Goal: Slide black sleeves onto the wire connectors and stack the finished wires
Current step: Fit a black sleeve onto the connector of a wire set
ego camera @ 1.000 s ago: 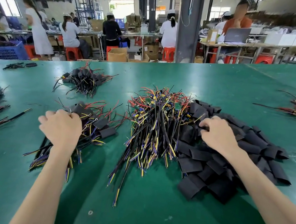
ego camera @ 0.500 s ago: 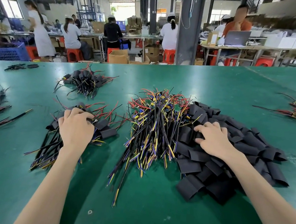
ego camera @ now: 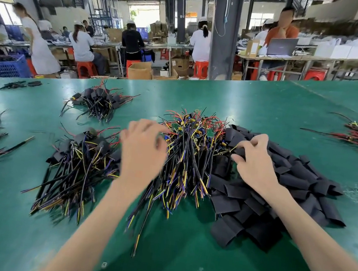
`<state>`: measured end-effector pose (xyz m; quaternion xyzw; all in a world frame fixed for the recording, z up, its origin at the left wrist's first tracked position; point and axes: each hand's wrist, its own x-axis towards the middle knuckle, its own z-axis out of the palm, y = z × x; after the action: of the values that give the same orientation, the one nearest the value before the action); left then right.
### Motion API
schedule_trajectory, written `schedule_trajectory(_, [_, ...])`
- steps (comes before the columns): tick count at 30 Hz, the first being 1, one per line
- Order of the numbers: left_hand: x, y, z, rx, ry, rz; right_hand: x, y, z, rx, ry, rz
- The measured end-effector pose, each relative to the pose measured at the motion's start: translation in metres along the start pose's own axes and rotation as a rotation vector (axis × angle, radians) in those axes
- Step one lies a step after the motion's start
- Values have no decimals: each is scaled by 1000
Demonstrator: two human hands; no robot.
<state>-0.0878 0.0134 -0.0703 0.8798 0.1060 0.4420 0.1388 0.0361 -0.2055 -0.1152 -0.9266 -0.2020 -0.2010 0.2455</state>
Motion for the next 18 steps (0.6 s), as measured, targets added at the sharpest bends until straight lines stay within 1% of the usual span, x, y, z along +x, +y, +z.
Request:
schedule_trajectory(2, [1,41,18,-26,-71,213,-1,-2,1,0,25,0])
schedule_trajectory(3, [5,58,29,18,-118,303,-1,-3,1,5,34,-1])
schedule_trajectory(4, [10,73,41,91,-168,370,-1,-4,1,17,35,3])
schedule_trajectory(6, [25,93,65,273,-297,437,0,-5,0,57,24,14])
schedule_trajectory(9, [40,104,97,531,-425,422,0,-2,0,98,32,13])
schedule_trajectory(11, [44,101,108,613,-454,360,0,-1,-1,121,44,26])
schedule_trajectory(14, [48,97,115,655,-468,294,1,-1,0,141,54,24])
schedule_trajectory(18, [49,102,119,664,-535,238,-1,-2,2,148,31,15])
